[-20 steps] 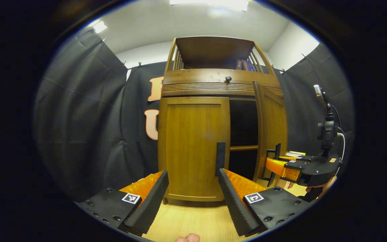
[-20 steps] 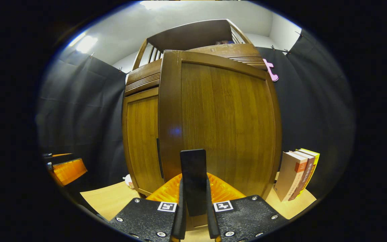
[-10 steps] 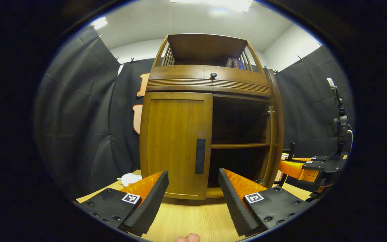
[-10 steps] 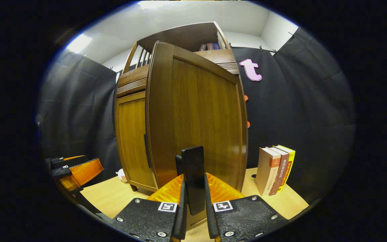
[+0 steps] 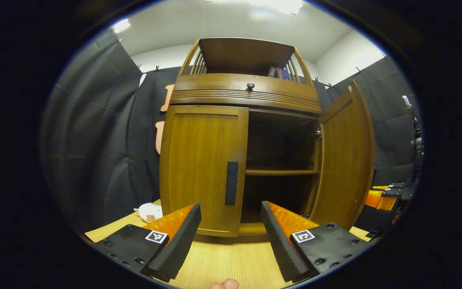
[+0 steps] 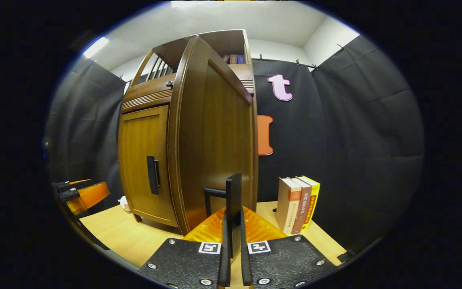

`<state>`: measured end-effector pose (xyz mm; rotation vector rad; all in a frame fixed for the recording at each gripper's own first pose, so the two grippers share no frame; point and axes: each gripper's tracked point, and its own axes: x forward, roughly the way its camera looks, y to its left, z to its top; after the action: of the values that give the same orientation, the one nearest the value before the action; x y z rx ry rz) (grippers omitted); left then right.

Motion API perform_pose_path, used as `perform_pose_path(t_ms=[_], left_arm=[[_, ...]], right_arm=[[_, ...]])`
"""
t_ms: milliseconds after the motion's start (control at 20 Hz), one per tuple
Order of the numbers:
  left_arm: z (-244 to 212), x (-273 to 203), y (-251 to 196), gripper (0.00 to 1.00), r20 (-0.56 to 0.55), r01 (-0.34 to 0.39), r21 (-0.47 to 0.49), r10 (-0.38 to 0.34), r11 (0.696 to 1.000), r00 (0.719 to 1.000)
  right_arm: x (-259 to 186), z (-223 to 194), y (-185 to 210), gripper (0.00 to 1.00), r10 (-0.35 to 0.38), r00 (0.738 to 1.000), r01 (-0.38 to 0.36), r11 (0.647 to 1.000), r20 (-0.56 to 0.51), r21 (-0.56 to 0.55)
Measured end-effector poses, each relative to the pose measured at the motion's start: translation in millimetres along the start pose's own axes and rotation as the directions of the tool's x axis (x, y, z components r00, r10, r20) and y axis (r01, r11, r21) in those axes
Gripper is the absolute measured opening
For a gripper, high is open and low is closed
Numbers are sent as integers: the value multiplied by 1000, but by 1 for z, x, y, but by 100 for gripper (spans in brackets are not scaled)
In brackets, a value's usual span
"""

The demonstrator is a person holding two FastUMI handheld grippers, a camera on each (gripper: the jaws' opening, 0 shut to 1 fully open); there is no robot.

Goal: Open the right door of the double-door shoe cabinet with the right hand, and open the left door with the left hand.

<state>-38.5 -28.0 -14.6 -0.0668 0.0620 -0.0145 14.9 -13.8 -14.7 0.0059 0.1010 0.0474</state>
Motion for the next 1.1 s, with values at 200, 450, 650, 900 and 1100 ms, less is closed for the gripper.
perform_pose_path(t_ms=[200,450,650,900,1100], left_arm=[[-3,1,-5,94,-19,10,-13,-11,1000,1000],[-6,1,-4,94,-41,9,-7,-10,1000,999],[-8,2,-5,94,-59,6,-29,-8,1000,998],[-7,2,-8,94,-50,19,-25,-20,1000,999],[-9,13,-16,94,-56,57,-20,-58,998,997]], right_arm=[[-1,0,-38,5,-47,999,47,999,-3,-5],[-3,1,-49,3,15,1000,-15,1000,4,3],[-2,1,-68,3,53,999,-54,997,6,47],[-28,-17,-95,3,-18,999,18,1000,-33,-13],[-59,-44,-96,2,-60,993,55,997,-98,-56]])
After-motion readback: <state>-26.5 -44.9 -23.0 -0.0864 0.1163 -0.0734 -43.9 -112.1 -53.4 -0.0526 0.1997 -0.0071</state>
